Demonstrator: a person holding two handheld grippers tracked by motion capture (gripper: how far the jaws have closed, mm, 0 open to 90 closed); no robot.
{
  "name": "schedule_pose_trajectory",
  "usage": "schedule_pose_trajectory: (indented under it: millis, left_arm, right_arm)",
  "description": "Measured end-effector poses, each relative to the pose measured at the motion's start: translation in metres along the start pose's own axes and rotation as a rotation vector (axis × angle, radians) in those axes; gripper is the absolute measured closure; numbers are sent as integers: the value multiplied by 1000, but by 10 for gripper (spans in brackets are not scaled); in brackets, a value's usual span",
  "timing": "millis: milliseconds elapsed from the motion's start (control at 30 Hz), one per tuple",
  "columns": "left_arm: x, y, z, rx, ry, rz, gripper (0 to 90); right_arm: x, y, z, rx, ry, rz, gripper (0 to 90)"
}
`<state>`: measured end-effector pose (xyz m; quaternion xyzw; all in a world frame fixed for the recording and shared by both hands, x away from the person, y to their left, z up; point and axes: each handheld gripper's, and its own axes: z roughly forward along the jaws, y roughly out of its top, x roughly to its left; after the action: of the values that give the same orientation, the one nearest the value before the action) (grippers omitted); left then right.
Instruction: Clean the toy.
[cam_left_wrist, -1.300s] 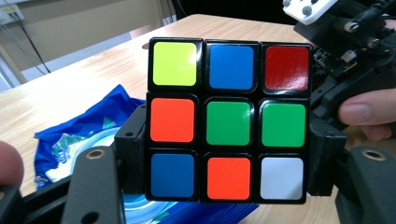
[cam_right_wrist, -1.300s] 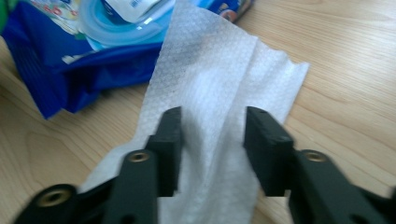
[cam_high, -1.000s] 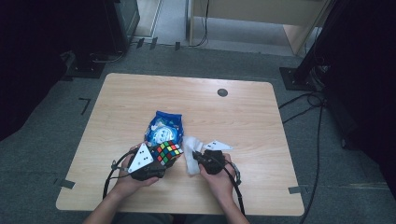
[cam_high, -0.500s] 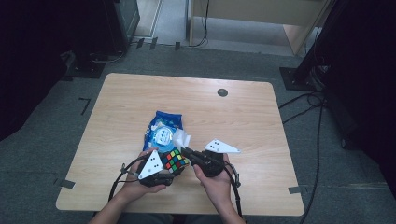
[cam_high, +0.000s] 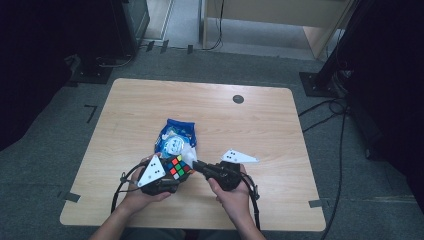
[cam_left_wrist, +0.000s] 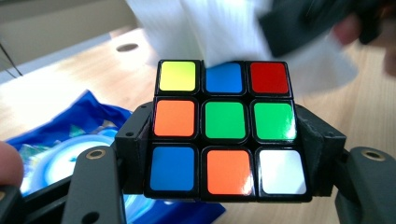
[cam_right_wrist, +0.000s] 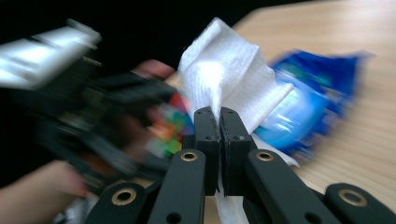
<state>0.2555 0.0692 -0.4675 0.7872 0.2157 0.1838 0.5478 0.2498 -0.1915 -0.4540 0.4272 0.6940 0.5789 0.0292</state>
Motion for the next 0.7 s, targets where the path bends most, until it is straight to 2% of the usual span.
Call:
schedule_pose_trajectory:
  millis: [33,67,133,200,300,367,467,567,633,700]
  left_arm:
    - [4,2,-4,-18,7,-13,338]
    - [6,3,-7,-30,14,-19,339]
    - [10,3,-11,-43,16,-37,339]
    - [12,3,-12,-49,22,-43,339]
    - [12,4,-12,-56,28,-41,339]
    - [11,4,-12,-59,28,-41,339]
    - [9,3,-10,-54,33,-32,339]
    - [5,3,-7,-52,39,-18,339]
    - [1,4,-5,-55,34,-10,339]
    - [-5,4,-3,-61,40,15,339]
  right_arm:
    - [-2,-2,0,-2,-28,1,889]
    - [-8,-6,0,-10,-77,12,891]
    - [-14,-10,2,-15,-102,36,890]
    - [-14,-13,8,-2,-103,29,877]
    - [-9,-13,14,-17,-110,3,616]
    - [-7,-10,12,-46,-118,11,544]
    - [-4,-6,6,-100,-110,46,440]
    - [3,-1,3,-144,-70,95,315]
    - [6,2,5,-149,-16,156,185]
    - [7,2,7,-135,19,239,157]
